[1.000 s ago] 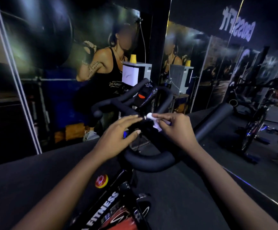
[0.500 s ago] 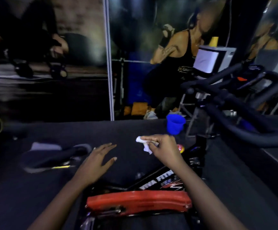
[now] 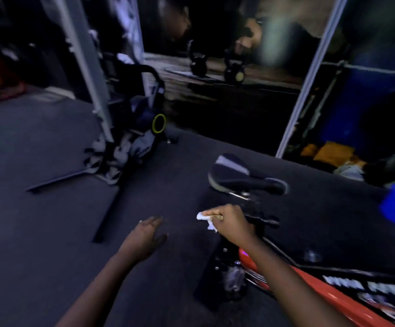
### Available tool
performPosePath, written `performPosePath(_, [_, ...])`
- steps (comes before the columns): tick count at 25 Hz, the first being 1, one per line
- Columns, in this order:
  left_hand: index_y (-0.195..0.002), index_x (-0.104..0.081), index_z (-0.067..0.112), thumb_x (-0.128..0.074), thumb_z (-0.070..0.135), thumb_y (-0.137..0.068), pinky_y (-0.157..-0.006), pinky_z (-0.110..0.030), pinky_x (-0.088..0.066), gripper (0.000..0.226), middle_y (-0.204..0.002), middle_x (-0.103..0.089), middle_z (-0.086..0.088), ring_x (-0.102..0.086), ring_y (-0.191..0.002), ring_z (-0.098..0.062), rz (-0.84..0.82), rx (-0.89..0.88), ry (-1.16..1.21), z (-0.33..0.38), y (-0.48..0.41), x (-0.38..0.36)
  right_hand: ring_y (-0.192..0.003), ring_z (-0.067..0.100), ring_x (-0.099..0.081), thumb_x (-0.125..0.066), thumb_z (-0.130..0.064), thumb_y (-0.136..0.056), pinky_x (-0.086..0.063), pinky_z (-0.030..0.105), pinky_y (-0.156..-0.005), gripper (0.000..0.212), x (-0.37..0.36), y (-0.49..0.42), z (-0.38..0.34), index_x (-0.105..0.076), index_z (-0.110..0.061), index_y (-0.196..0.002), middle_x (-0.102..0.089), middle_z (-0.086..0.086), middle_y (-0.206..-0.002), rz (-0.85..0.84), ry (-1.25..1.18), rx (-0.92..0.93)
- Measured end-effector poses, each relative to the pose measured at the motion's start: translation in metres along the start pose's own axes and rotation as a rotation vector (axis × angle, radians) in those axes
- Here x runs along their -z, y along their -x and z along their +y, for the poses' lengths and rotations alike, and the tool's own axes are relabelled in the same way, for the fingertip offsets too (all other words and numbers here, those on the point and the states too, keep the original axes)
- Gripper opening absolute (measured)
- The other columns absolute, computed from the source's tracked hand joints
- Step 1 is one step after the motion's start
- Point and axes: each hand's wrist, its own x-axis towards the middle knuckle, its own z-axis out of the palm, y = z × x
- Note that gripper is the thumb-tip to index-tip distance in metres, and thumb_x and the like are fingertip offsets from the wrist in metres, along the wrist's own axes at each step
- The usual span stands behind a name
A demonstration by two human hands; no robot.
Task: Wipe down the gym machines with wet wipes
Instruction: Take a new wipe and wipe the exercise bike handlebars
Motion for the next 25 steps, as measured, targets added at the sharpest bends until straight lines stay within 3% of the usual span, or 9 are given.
performPosePath(2, [-0.147,-0.03,0.015,-0.047,0.035,-0.098,-0.112,-0.025,-0.018,0.056,-0.153,-0.03,-0.001,-0.03,-0.139,-0.016,0.018,0.094,-0.001,-0.042,0.009,0.011,-0.07,0.008,-0.07,-0.045,0.004,-0.081,-0.056,0.024,-0.069,0.039,-0.039,-0.034,-0.017,-0.075,-0.019,-0.092,-0.072,-0.007,-0.097,-0.076,0.02,0.032])
performPosePath(7, [-0.146,-0.031,0.017,-0.049,0.033,-0.097,-0.108,-0.027,-0.026,0.055,-0.15,-0.034,-0.005,-0.035,-0.136,-0.021,-0.029,0.273,-0.023,-0.145,-0.016,0.04,-0.08,0.007,-0.067,-0.045,0.009,-0.084,-0.048,0.007,-0.06,0.036,-0.127,-0.133,-0.052,-0.072,-0.008,-0.101,-0.071,0.001,-0.104,-0.246,0.04,0.083])
performPosePath(12, [-0.145,-0.035,0.015,-0.051,0.033,-0.095,-0.104,-0.029,-0.034,0.056,-0.147,-0.038,-0.006,-0.042,-0.131,-0.024,-0.139,0.323,-0.051,-0.227,-0.119,0.08,-0.097,0.012,-0.066,-0.052,0.009,-0.083,-0.055,0.023,-0.079,0.035,-0.183,-0.261,-0.062,-0.071,-0.01,-0.106,-0.068,-0.001,-0.11,-0.245,0.042,0.064])
performPosePath(17, [-0.144,-0.037,0.012,-0.051,0.039,-0.094,-0.105,-0.028,-0.034,0.059,-0.147,-0.039,-0.01,-0.043,-0.131,-0.023,-0.197,0.166,-0.051,-0.261,-0.259,0.122,-0.076,0.006,-0.069,-0.044,0.007,-0.083,-0.055,0.021,-0.075,0.043,-0.166,-0.383,-0.056,-0.072,-0.018,-0.103,-0.068,-0.006,-0.112,-0.093,0.06,-0.087])
performPosePath(23, [-0.142,-0.04,0.011,-0.051,0.035,-0.096,-0.102,-0.025,-0.034,0.053,-0.144,-0.044,-0.008,-0.049,-0.127,-0.023,-0.317,-0.108,-0.051,-0.23,-0.442,0.131,-0.07,0.003,-0.067,-0.038,0.008,-0.085,-0.046,0.006,-0.057,0.046,-0.079,-0.463,-0.016,-0.072,-0.016,-0.103,-0.068,-0.008,-0.11,0.161,0.054,-0.303])
performPosePath(25, [-0.136,-0.049,0.007,-0.048,0.059,-0.089,-0.102,-0.025,-0.035,0.07,-0.14,-0.05,-0.009,-0.051,-0.125,-0.021,-0.382,-0.217,-0.039,-0.208,-0.511,0.126,-0.071,0.005,-0.068,-0.04,0.009,-0.084,-0.044,0.005,-0.055,0.044,-0.05,-0.488,0.008,-0.073,-0.016,-0.101,-0.069,-0.006,-0.108,0.282,0.041,-0.395])
